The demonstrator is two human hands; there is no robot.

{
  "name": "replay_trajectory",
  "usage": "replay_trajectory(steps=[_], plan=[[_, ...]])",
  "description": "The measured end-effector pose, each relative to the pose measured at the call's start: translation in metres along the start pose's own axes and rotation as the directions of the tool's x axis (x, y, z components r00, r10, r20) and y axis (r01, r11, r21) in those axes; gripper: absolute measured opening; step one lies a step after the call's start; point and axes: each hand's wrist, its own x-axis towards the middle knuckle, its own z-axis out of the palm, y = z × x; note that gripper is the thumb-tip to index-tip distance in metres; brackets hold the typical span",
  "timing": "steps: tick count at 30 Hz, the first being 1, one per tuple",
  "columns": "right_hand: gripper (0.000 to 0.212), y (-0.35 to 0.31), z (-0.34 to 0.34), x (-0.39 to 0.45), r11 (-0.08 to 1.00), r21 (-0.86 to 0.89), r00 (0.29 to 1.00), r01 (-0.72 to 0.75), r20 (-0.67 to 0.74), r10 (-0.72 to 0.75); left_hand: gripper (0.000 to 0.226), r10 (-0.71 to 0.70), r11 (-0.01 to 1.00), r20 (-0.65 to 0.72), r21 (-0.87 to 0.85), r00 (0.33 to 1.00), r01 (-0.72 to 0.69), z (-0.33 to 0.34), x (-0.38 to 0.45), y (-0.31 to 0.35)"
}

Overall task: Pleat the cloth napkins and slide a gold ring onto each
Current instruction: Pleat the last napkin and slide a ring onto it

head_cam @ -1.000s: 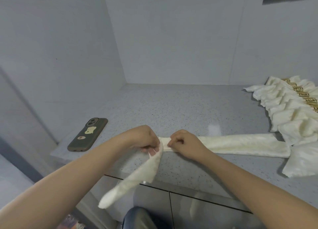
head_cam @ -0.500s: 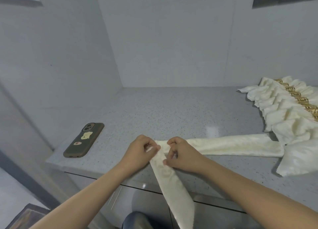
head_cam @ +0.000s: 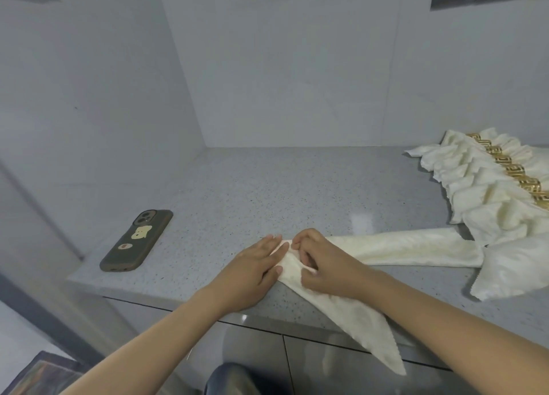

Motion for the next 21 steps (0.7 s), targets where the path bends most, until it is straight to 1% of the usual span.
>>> replay_trajectory(steps=[1, 2, 5, 7, 8, 10, 12, 13, 14, 16, 17, 19, 21], plan=[[0.015, 0.001, 0.001, -0.005, 0.999, -0.043, 0.999, 0.019, -0.031, -0.020, 0.085, -0.003, 1.000, 0.012, 0.018, 1.000, 0.003, -0.001, 0.001, -0.001], [0.018, 0.003, 0.002, -0.009, 0.994, -0.103, 0.997, 0.028, -0.070, -0.035, 0.082, -0.006, 0.999, 0.018, 0.037, 1.000, 0.005, -0.003, 0.002, -0.001], [0.055, 0.014, 0.004, -0.016, 0.957, -0.292, 0.991, -0.002, -0.130, -0.038, 0.071, -0.013, 0.996, 0.029, 0.084, 1.000, 0.011, -0.008, 0.005, 0.000], [0.068, 0.015, 0.003, -0.018, 0.944, -0.328, 0.994, -0.045, -0.110, 0.009, 0.075, -0.021, 0.995, 0.039, 0.100, 0.999, 0.017, -0.012, 0.006, 0.002], [0.069, 0.014, 0.001, -0.017, 0.944, -0.327, 0.996, -0.051, -0.083, 0.026, 0.078, -0.025, 0.994, 0.045, 0.111, 0.999, 0.019, -0.014, 0.006, 0.002], [0.061, 0.010, -0.006, -0.014, 0.953, -0.291, 0.996, -0.084, -0.049, 0.073, 0.073, -0.027, 0.992, 0.051, 0.123, 0.998, 0.021, -0.016, 0.008, 0.004], [0.052, 0.008, -0.020, -0.007, 0.955, -0.230, 0.982, -0.186, -0.074, 0.174, 0.069, -0.028, 0.993, 0.048, 0.118, 0.998, 0.022, -0.018, 0.009, 0.006], [0.047, 0.008, -0.030, -0.003, 0.932, -0.252, 0.966, -0.259, -0.077, 0.247, 0.069, -0.032, 0.993, 0.050, 0.116, 0.998, 0.026, -0.018, 0.009, 0.006], [0.042, 0.009, -0.041, 0.001, 0.891, -0.315, 0.944, -0.326, -0.058, 0.324, 0.069, -0.036, 0.993, 0.054, 0.118, 0.998, 0.029, -0.018, 0.009, 0.007], [0.037, 0.008, -0.060, 0.009, 0.804, -0.437, 0.883, -0.403, 0.047, 0.468, 0.067, -0.034, 0.992, 0.055, 0.122, 0.998, 0.027, -0.018, 0.010, 0.005], [0.036, 0.007, -0.068, 0.013, 0.783, -0.461, 0.848, -0.417, 0.114, 0.518, 0.065, -0.033, 0.992, 0.053, 0.125, 0.998, 0.026, -0.017, 0.010, 0.004], [0.037, 0.006, -0.076, 0.021, 0.775, -0.463, 0.789, -0.431, 0.223, 0.572, 0.066, -0.034, 0.991, 0.051, 0.131, 0.998, 0.027, -0.017, 0.011, 0.002], [0.043, 0.003, -0.078, 0.026, 0.768, -0.449, 0.753, -0.457, 0.265, 0.603, 0.075, -0.038, 0.992, 0.051, 0.124, 0.998, 0.031, -0.017, 0.011, 0.002]])
